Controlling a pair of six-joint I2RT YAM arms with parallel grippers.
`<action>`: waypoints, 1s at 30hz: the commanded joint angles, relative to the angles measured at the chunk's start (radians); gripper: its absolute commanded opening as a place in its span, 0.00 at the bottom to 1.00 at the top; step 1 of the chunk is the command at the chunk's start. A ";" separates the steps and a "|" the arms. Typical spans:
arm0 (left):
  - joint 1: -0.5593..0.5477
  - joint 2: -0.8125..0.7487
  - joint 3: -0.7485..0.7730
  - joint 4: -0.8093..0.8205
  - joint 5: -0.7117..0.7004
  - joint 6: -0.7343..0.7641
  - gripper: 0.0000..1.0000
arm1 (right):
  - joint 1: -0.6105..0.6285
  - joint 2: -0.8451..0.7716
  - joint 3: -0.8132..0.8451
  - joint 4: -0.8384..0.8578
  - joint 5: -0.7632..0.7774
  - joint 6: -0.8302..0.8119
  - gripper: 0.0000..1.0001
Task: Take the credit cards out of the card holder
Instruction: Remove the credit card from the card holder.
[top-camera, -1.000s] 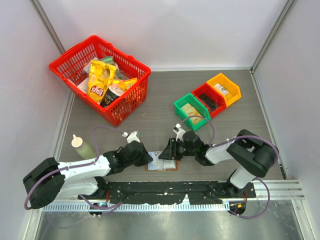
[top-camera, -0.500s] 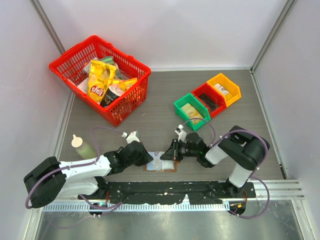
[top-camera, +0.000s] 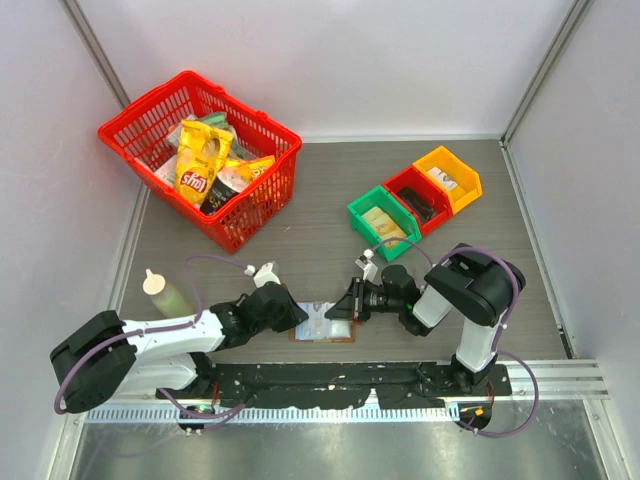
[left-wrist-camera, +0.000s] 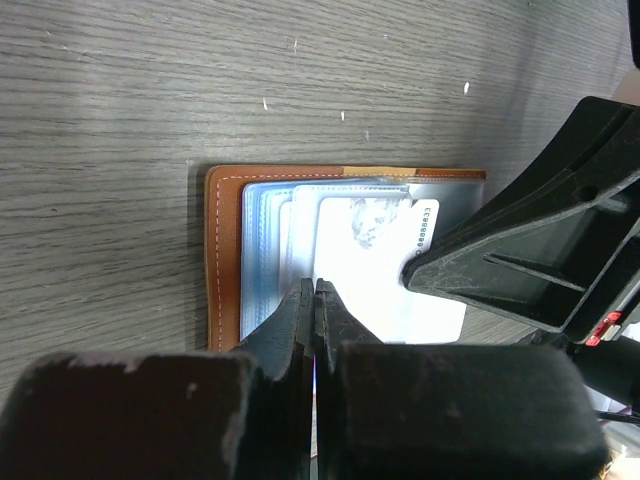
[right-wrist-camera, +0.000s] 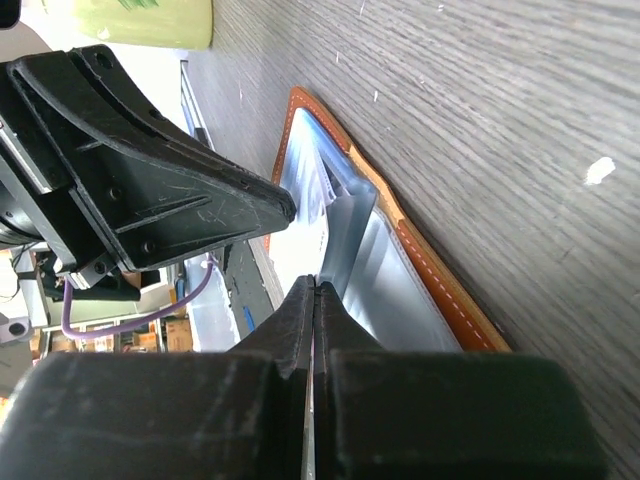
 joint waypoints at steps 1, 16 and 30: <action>-0.001 0.025 -0.034 -0.062 -0.040 0.004 0.00 | -0.028 0.024 -0.023 0.120 -0.062 0.014 0.01; -0.001 0.002 -0.015 -0.066 -0.049 0.014 0.00 | -0.135 -0.495 0.048 -0.824 0.147 -0.322 0.01; 0.004 -0.202 0.170 -0.100 -0.133 0.180 0.74 | -0.154 -1.054 0.103 -1.003 0.414 -0.204 0.01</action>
